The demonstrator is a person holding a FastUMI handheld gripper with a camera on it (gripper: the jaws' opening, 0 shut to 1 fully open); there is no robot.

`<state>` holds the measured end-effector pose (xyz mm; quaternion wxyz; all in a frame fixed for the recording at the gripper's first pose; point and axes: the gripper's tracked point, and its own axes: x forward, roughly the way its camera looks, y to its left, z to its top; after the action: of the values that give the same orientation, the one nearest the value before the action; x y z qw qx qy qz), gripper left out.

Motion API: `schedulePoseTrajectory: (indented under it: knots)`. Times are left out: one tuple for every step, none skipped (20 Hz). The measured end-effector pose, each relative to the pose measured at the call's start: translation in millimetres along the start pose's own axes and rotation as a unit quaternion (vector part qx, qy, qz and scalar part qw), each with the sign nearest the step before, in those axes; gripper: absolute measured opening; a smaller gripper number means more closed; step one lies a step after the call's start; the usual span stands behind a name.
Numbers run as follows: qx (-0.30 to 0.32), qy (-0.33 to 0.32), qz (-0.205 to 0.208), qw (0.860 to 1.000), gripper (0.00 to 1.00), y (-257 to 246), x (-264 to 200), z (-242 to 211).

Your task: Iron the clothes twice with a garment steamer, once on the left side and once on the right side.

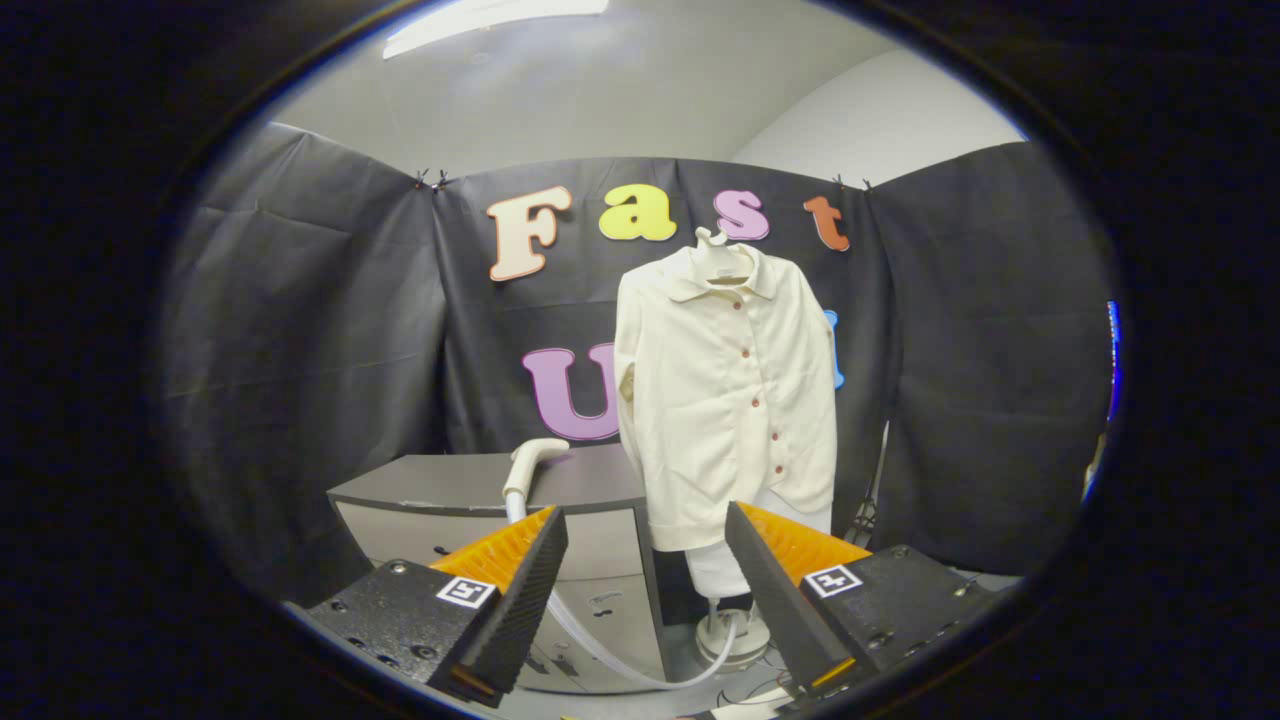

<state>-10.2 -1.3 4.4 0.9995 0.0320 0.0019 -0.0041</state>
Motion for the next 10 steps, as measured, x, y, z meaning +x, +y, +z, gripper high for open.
schedulePoseTrajectory:
  knots:
    - [0.000,0.000,0.000,1.000,0.97,0,1,0]
    - [-0.001,0.000,0.000,1.000,0.96,0,1,0]
    - [-0.001,-0.002,0.001,1.000,0.96,2,3,1]
    - [-0.002,-0.002,0.002,1.000,0.96,3,6,1]
    - [-0.002,-0.002,0.002,1.000,0.96,4,9,1]
    - [-0.002,-0.002,0.004,1.000,0.97,7,12,2]
    - [-0.002,-0.002,0.006,1.000,0.97,10,16,3]
    - [-0.001,-0.002,0.009,1.000,0.97,13,22,4]
    - [0.000,-0.001,0.012,1.000,0.97,17,28,5]
    - [0.003,0.002,0.014,1.000,0.97,21,34,4]
